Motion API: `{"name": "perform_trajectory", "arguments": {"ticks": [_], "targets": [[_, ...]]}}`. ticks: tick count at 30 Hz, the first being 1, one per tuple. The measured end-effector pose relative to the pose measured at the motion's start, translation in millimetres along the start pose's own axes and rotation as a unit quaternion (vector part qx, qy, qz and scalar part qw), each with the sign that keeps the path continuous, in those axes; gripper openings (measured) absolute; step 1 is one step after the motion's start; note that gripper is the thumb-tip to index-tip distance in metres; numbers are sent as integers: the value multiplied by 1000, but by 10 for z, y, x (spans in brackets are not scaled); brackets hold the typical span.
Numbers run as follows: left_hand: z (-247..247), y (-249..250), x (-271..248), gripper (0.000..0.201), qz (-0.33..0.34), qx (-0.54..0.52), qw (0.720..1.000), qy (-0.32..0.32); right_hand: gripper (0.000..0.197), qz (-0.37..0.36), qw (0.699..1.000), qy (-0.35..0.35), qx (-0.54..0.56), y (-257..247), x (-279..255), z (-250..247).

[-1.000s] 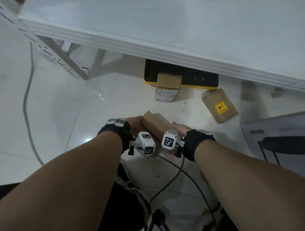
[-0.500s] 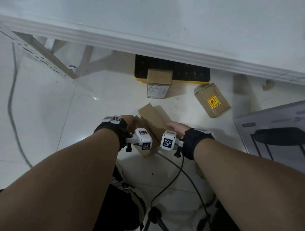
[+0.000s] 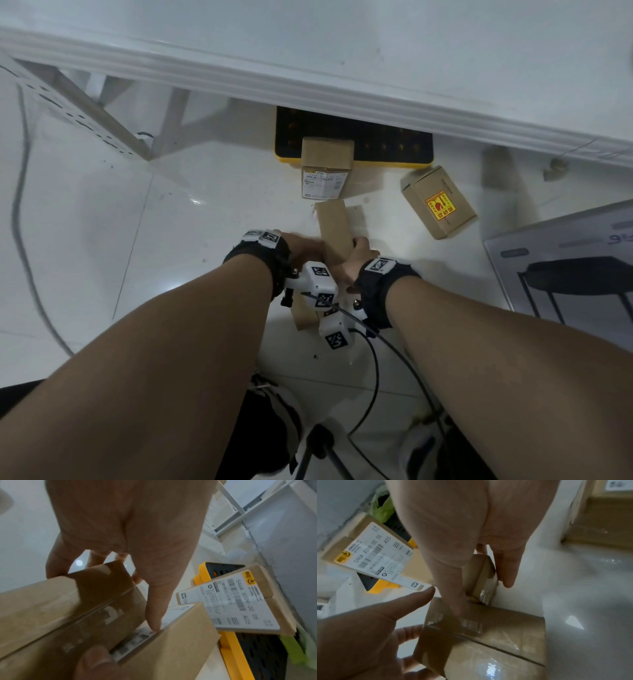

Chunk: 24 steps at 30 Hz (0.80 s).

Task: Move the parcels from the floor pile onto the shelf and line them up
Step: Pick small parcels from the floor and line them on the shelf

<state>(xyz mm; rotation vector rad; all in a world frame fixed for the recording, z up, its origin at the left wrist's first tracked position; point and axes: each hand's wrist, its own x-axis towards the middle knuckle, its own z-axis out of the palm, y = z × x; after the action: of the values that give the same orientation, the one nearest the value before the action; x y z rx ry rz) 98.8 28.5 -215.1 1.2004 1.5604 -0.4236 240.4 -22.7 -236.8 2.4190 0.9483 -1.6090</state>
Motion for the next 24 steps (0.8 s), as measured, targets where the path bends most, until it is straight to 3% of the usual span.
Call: {"name": "perform_trajectory", "arguments": {"ticks": [3, 7, 10, 12, 16, 19, 22, 24], "targets": [[-29, 119, -209, 22, -19, 30, 999, 1, 94, -6, 999, 51, 5, 69, 59, -1], [-76, 14, -166, 43, -83, -5, 996, 20, 77, 9, 990, 59, 126, 196, 26, -205], [-34, 41, -106, 78, -85, -59, 994, 25, 57, 11, 974, 32, 224, 266, 6, -349], [3, 118, -132, 71, -93, -82, 992, 11, 46, 2, 965, 25, 262, 323, 13, -414], [93, 257, -196, 30, -83, -26, 996, 25, 53, -1, 938, 4, 346, 466, -38, -562], [80, 192, -191, 35, -84, -71, 994, -1, 49, 10, 941, -7, 339, 557, -114, -727], [-62, 144, -221, 69, -87, -127, 988, 7, 53, 25, 949, -9, 316, 659, -206, -920], [-204, 107, -286, 58, -72, -174, 982, 5, 45, 34, 946, -10, 321, 724, -328, -1033]]}}
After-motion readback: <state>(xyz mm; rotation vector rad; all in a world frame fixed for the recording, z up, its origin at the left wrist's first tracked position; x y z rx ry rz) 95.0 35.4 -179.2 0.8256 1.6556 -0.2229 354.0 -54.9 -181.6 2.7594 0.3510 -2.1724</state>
